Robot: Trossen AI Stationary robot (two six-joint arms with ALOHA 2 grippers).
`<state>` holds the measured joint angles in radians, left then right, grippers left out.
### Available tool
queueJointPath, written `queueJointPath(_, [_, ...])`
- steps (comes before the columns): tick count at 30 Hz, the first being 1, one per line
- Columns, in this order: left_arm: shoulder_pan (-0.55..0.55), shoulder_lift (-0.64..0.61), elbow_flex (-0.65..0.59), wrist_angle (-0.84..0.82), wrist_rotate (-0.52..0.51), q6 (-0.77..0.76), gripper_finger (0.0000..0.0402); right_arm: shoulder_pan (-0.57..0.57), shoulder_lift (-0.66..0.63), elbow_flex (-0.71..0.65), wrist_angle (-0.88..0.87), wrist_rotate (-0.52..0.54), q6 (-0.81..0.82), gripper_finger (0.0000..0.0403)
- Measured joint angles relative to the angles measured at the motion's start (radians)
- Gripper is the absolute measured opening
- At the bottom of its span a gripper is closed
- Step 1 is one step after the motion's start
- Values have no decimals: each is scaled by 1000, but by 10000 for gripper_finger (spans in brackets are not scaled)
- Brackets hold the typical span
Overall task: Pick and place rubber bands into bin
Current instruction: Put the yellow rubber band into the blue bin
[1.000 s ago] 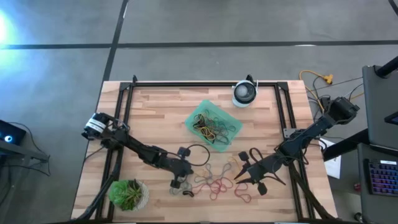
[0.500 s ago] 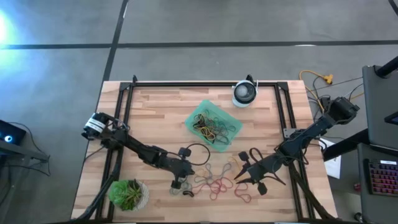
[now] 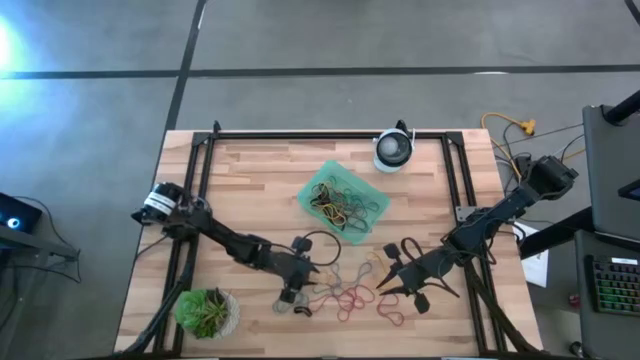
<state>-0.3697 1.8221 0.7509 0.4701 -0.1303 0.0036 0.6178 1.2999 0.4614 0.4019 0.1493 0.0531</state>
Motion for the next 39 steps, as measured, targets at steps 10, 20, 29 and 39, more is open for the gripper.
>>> queueJointPath(10, [22,22,2,5,26,4,136,0,0,-5,-1,0,7,77])
queueJointPath(20, [23,28,2,44,75,3,136,0,0,-6,-1,3,15,77])
queueJointPath(29, [43,126,52,104,147,3,136,0,0,-9,0,7,22,77])
queueJointPath(39, [61,131,63,91,191,-21,101,0,0,-13,-1,7,24,77])
